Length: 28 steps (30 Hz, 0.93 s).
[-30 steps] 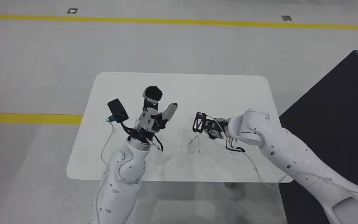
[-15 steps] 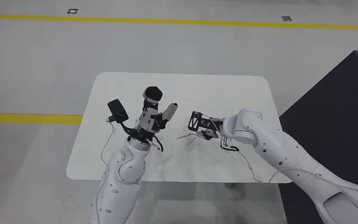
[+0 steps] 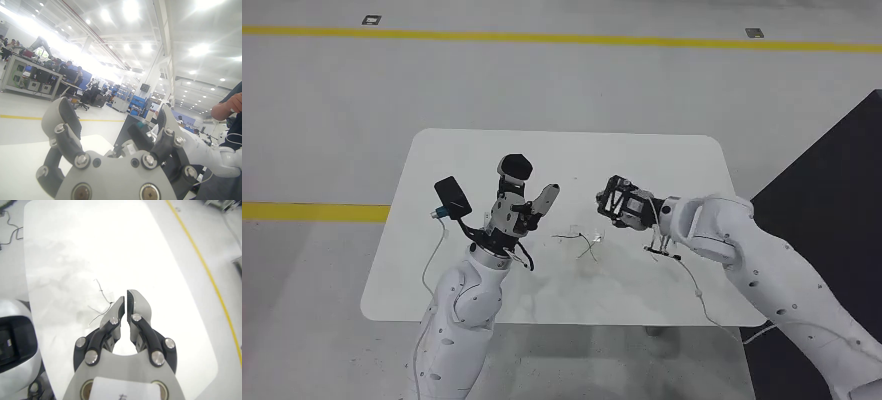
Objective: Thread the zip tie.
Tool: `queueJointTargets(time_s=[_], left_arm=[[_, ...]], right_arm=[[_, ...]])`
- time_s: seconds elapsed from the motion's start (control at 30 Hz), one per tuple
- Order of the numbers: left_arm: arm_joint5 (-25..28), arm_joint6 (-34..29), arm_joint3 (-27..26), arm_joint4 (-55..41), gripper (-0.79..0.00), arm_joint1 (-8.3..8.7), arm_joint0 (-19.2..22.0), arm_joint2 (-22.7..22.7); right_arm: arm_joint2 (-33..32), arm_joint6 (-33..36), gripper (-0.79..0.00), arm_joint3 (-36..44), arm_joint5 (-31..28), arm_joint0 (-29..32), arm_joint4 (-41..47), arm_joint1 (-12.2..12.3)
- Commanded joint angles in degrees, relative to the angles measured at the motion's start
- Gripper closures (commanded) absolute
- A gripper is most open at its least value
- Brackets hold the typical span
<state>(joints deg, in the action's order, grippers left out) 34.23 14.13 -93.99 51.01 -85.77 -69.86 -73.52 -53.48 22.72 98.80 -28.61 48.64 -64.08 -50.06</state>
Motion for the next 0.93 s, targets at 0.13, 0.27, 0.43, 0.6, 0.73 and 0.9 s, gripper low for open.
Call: queueJointTargets(time_s=[0.13, 0.27, 0.43, 0.6, 0.73, 0.9], left_arm=[[0.0, 0.0, 0.0, 0.0, -0.785, 0.0, 0.0, 0.0], [0.0, 0.0, 0.0, 0.0, -0.785, 0.0, 0.0, 0.0], [0.0, 0.0, 0.0, 0.0, -0.785, 0.0, 0.0, 0.0], [0.0, 0.0, 0.0, 0.0, -0.785, 0.0, 0.0, 0.0], [0.0, 0.0, 0.0, 0.0, -0.785, 0.0, 0.0, 0.0], [0.0, 0.0, 0.0, 0.0, -0.785, 0.0, 0.0, 0.0]], right_arm=[[-12.4, -12.8, 0.0, 11.7, 9.3, 16.2, -16.1, 3.3], [-17.0, -18.1, 0.0, 16.3, 14.3, 23.4, -19.5, 4.0], [-17.1, -18.1, -0.035, 16.4, 14.3, 23.5, -19.5, 4.0], [-17.0, -18.0, -0.363, 16.3, 14.3, 23.4, -19.5, 4.0], [-17.0, -18.0, -0.571, 16.3, 14.3, 23.4, -19.5, 4.0], [-17.0, -18.0, -0.746, 16.3, 14.3, 23.4, -19.5, 4.0]])
